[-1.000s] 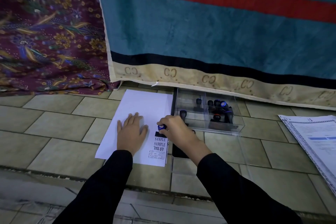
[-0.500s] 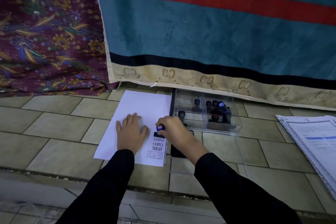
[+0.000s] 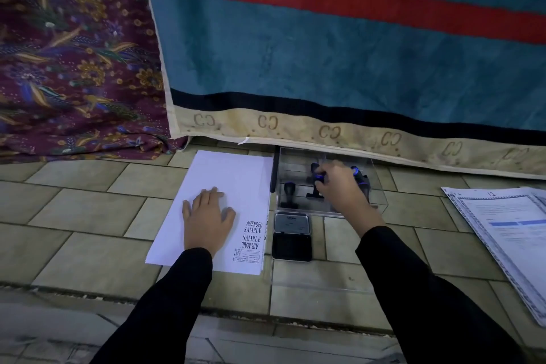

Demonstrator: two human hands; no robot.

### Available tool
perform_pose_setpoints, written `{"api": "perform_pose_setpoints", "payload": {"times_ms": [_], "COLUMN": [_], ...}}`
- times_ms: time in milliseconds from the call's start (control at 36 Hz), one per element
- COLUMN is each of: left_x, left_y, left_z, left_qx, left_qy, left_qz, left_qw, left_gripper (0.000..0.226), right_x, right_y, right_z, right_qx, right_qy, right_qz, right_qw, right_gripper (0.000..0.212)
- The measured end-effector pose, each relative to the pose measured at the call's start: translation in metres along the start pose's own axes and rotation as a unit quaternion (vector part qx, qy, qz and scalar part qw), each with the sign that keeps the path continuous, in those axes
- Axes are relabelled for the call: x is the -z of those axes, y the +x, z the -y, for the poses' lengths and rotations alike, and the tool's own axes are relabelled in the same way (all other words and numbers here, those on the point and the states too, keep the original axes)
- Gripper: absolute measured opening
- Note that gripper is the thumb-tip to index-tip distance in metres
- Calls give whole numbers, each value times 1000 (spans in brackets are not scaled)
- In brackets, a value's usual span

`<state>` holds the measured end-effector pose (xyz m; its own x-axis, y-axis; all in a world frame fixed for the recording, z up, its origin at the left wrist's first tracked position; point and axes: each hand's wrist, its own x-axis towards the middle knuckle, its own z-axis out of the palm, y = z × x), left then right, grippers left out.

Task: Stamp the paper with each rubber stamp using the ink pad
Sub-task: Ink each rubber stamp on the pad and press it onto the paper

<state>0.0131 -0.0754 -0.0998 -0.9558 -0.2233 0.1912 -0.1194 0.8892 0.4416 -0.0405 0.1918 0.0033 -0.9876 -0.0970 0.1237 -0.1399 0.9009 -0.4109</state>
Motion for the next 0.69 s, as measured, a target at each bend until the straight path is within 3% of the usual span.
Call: {"api": "perform_pose_setpoints", "payload": {"times_ms": [111, 306, 417, 528, 694], "left_x": [1, 2, 2, 1, 1], "left_y": [0, -1, -1, -2, 0], "left_z": [-1, -1, -1, -1, 0], "left_qx": [0, 2, 0, 0, -2], "left_qy": [1, -4, -1, -5, 0], "left_qz": [0, 3, 0, 1, 6], "left_qw": [1000, 1000, 1000, 1000, 1000], "left_gripper": [47, 47, 46, 46, 47], "right_x": [-6, -10, -11, -5, -12], "right_y": [5, 13, 21, 40, 59], "right_z": [5, 12, 14, 11, 8], "right_qx": [-23, -24, -17, -24, -27], "right_qy": [-39, -115, -112, -89, -96], "right_qz": [83, 143, 124, 55, 106], "right_qw": [996, 983, 986, 994, 989], "right_gripper": [35, 22, 21, 27, 32]}}
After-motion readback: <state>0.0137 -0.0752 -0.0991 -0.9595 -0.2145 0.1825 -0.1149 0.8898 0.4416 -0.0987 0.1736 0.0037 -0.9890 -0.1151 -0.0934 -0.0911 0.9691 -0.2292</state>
